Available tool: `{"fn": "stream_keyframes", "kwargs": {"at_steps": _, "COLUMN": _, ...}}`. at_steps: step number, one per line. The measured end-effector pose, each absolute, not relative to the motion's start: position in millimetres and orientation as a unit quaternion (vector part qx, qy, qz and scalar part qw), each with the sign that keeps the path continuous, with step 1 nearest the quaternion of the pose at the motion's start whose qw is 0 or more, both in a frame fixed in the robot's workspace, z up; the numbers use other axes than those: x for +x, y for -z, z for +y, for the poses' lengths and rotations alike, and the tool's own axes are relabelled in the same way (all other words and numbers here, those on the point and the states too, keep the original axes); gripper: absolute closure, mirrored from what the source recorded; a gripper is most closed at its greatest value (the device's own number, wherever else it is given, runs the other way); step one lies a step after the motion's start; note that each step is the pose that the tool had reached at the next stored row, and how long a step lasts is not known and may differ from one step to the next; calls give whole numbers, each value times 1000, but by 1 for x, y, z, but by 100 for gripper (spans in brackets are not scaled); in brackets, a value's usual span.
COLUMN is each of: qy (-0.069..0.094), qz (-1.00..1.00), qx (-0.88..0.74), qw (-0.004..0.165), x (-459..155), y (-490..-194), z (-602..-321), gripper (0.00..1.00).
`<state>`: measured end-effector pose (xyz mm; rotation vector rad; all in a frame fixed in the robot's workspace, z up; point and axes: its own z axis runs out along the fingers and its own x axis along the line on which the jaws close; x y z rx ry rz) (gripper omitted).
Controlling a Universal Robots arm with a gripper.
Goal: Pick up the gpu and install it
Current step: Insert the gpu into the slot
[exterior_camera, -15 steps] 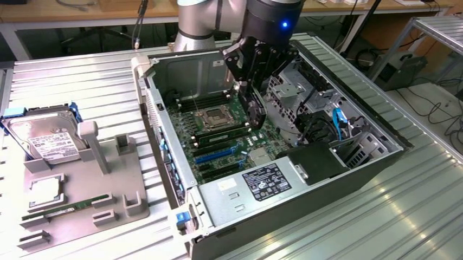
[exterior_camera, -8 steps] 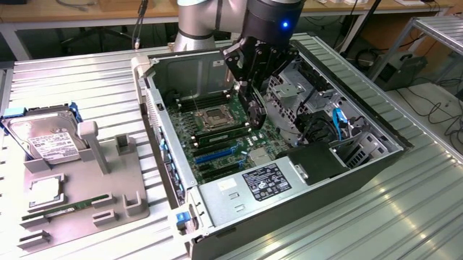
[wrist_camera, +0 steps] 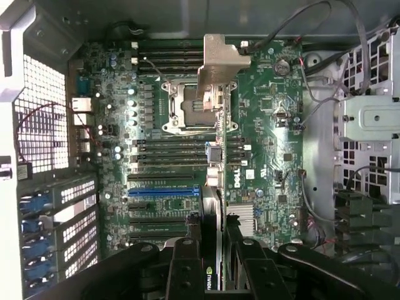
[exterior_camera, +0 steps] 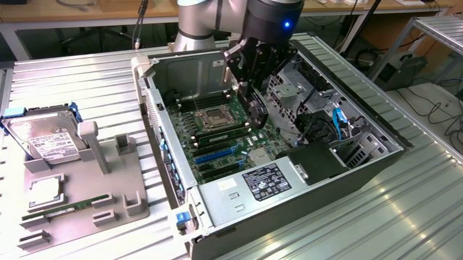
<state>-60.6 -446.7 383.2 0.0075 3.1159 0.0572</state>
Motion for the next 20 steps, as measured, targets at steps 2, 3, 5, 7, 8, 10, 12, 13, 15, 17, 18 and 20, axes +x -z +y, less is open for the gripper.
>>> {"fn": "stream_keyframes", "kwargs": {"at_steps": 2, "qy": -19, "qz": 1000, "qx": -11, "qw": 12, "x": -61, "y": -383, "z": -447, "gripper": 74}}
{"fn": "stream_keyframes", "kwargs": {"at_steps": 3, "qy": -19, "qz": 999, "qx": -23, "qw": 12, "x": -61, "y": -383, "z": -447, "gripper": 74}}
{"fn": "stream_keyframes", "kwargs": {"at_steps": 5, "qy": -19, "qz": 999, "qx": -50, "qw": 12, "x": -61, "y": -383, "z": -447, "gripper": 74}}
{"fn": "stream_keyframes", "kwargs": {"at_steps": 7, "qy": -19, "qz": 998, "qx": -66, "qw": 11, "x": -61, "y": -383, "z": -447, "gripper": 74}}
{"fn": "stream_keyframes", "kwargs": {"at_steps": 8, "qy": -19, "qz": 997, "qx": -78, "qw": 11, "x": -61, "y": -383, "z": -447, "gripper": 74}}
{"fn": "stream_keyframes", "kwargs": {"at_steps": 10, "qy": -20, "qz": 995, "qx": -94, "qw": 11, "x": -61, "y": -383, "z": -447, "gripper": 74}}
{"fn": "stream_keyframes", "kwargs": {"at_steps": 12, "qy": -20, "qz": 994, "qx": -108, "qw": 10, "x": -61, "y": -383, "z": -447, "gripper": 74}}
{"fn": "stream_keyframes", "kwargs": {"at_steps": 13, "qy": -20, "qz": 992, "qx": -121, "qw": 10, "x": -61, "y": -383, "z": -447, "gripper": 74}}
{"fn": "stream_keyframes", "kwargs": {"at_steps": 15, "qy": -20, "qz": 990, "qx": -136, "qw": 10, "x": -61, "y": -383, "z": -447, "gripper": 74}}
{"fn": "stream_keyframes", "kwargs": {"at_steps": 17, "qy": -20, "qz": 988, "qx": -151, "qw": 10, "x": -61, "y": -383, "z": -447, "gripper": 74}}
{"fn": "stream_keyframes", "kwargs": {"at_steps": 18, "qy": -20, "qz": 987, "qx": -161, "qw": 9, "x": -61, "y": -383, "z": -447, "gripper": 74}}
{"fn": "stream_keyframes", "kwargs": {"at_steps": 20, "qy": -20, "qz": 984, "qx": -178, "qw": 9, "x": -61, "y": -383, "z": -447, "gripper": 74}}
